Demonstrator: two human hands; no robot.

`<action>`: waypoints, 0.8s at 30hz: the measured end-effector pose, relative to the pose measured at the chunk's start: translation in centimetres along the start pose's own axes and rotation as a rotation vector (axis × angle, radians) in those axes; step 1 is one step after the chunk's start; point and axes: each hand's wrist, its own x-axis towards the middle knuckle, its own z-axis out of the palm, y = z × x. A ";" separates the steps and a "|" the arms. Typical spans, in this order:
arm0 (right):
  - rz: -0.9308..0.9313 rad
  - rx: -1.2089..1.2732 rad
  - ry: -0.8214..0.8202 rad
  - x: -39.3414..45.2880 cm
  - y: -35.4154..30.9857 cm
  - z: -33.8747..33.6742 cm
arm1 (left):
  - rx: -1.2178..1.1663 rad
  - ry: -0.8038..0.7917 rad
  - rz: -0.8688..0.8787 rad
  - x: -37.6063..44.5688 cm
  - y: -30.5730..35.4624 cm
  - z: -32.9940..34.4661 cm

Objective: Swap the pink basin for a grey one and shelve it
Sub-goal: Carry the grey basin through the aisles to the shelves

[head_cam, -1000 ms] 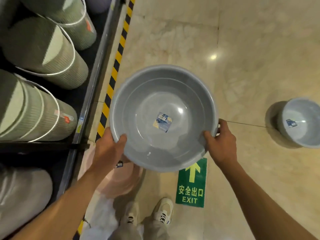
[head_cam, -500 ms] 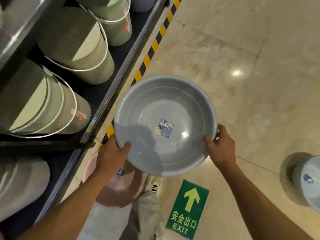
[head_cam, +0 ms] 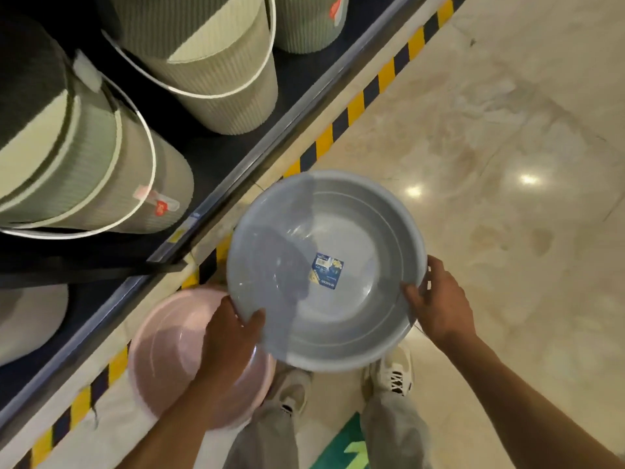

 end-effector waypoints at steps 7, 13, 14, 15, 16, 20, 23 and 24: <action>-0.042 -0.017 -0.069 7.7 3.5 6.0 | -0.011 0.088 -0.087 5.8 -2.5 6.6; -0.024 -0.064 -0.075 9.1 4.6 8.7 | 0.016 0.111 -0.106 7.3 -4.9 8.8; -0.017 -0.046 -0.086 8.9 4.8 8.9 | 0.002 0.107 -0.101 7.2 -5.0 9.0; -0.009 -0.027 -0.096 8.8 5.0 9.0 | -0.004 0.099 -0.098 7.1 -5.1 9.1; -0.004 -0.010 -0.102 8.6 5.3 9.2 | -0.005 0.089 -0.098 7.0 -5.1 9.3; 0.028 0.033 -0.109 8.1 6.1 9.5 | -0.022 0.039 -0.095 6.7 -5.3 10.0; 0.067 0.058 -0.118 7.9 6.5 9.8 | -0.029 0.036 -0.142 6.8 -5.6 10.6; 0.072 0.061 -0.118 7.9 6.6 9.9 | -0.022 0.039 -0.155 7.0 -5.8 10.8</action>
